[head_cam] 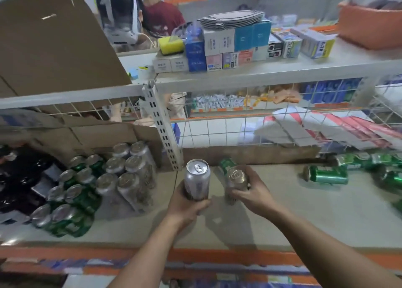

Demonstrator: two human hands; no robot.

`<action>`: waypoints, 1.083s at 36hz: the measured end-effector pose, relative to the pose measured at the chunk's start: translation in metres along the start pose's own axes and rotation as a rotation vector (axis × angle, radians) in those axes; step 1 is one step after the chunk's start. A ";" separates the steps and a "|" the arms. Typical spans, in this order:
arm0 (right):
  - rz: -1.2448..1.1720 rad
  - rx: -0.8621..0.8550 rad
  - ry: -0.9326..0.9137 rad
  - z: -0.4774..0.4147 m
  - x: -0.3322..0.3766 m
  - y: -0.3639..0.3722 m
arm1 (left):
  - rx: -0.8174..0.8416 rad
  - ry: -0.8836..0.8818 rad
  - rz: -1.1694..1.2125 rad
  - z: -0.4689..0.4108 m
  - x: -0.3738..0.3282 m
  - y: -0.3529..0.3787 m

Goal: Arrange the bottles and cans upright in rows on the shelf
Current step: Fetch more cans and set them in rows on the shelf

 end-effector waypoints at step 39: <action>-0.349 0.091 -0.054 0.022 0.096 0.109 | -0.149 0.070 0.077 0.025 0.002 -0.134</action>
Point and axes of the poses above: each hand's wrist, its own z-axis away from the middle knuckle, its own y-axis out of the palm, x = y × z, the point moved 7 cm from there along -z, towards the middle knuckle, and after that the axes turned 4 degrees about -z, right-handed, at the moved point
